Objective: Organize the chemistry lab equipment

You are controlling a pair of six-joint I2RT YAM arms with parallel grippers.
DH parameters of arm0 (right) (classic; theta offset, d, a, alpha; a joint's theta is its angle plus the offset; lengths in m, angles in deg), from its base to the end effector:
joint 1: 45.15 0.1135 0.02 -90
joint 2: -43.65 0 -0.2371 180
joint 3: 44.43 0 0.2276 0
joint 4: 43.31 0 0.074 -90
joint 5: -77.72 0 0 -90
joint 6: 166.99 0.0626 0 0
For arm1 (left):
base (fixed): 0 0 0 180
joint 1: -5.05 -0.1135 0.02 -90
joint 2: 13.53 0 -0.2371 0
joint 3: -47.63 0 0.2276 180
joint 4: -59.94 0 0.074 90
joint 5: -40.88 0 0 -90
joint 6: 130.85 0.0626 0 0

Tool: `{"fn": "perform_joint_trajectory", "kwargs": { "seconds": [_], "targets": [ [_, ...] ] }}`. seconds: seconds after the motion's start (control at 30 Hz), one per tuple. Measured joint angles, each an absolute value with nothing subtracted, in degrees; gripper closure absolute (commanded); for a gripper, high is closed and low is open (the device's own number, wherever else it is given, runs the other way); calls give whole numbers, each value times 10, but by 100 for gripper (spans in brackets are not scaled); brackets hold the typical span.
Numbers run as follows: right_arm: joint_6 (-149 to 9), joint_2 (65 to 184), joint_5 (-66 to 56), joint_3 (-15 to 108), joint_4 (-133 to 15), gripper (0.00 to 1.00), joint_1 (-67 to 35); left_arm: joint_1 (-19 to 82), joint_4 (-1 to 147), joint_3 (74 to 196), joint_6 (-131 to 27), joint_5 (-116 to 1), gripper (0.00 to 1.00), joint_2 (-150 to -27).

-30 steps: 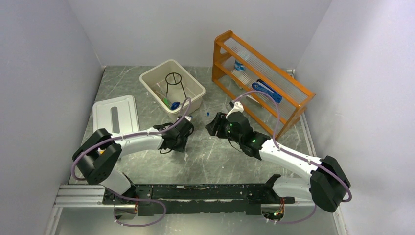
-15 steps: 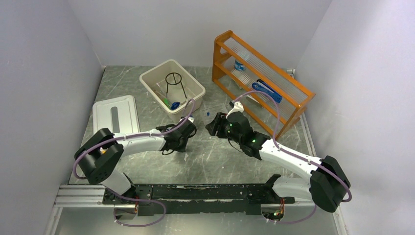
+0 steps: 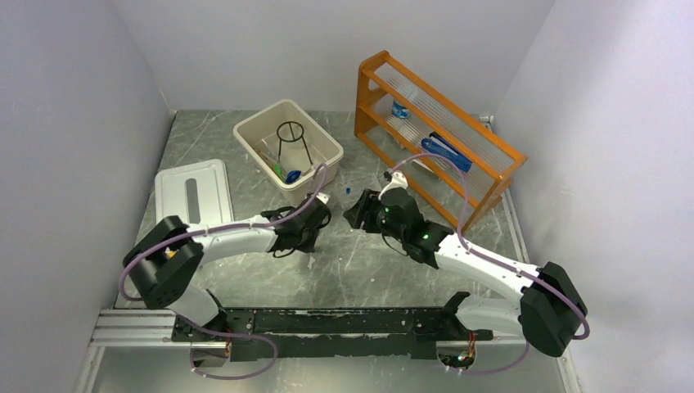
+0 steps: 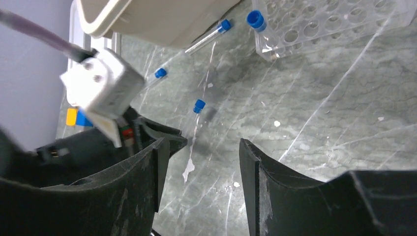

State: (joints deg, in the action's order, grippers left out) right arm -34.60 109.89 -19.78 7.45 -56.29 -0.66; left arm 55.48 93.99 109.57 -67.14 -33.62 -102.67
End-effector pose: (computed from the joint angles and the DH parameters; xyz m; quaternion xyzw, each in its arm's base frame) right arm 0.1954 0.1805 0.2116 0.0184 0.8528 0.3162 0.4152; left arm 0.1935 -0.2079 0.1288 0.1680 0.9456 -0.0502 0.2740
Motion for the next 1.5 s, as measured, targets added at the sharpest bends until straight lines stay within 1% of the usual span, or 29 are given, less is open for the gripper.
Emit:
{"fn": "perform_joint_trajectory", "kwargs": {
  "seconds": [0.27, 0.4, 0.57, 0.73, 0.93, 1.03, 1.1, 1.37, 1.43, 1.5],
  "targets": [
    [-337, 1099, -132, 89, -582, 39, -17, 563, 906, 1096, -634, -422, 88, -911],
    [-327, 1101, -87, 135, -602, 29, -34, 563, 888, 1099, -612, -452, 88, -872],
    [-296, 1113, -54, 191, -615, 29, -48, 563, 872, 1099, -588, -471, 89, -842],
    [-260, 1131, -37, 201, -636, 37, -57, 563, 859, 1099, -579, -477, 88, -814],
    [-230, 1148, 7, 198, -641, 56, -63, 563, 855, 1099, -573, -482, 88, -802],
    [-219, 1148, 24, 189, -627, 63, -65, 563, 853, 1099, -571, -484, 89, -802],
    [-213, 1148, 32, 184, -620, 65, -68, 563, 853, 1099, -571, -484, 89, -801],
    [-204, 1152, 49, 182, -604, 65, -79, 563, 853, 1099, -567, -485, 88, -795],
    [-204, 1157, 51, 182, -601, 69, -81, 563, 853, 1099, -567, -486, 88, -795],
    [-205, 1164, 53, 181, -597, 77, -82, 563, 853, 1099, -567, -488, 86, -795]
  ]
}}
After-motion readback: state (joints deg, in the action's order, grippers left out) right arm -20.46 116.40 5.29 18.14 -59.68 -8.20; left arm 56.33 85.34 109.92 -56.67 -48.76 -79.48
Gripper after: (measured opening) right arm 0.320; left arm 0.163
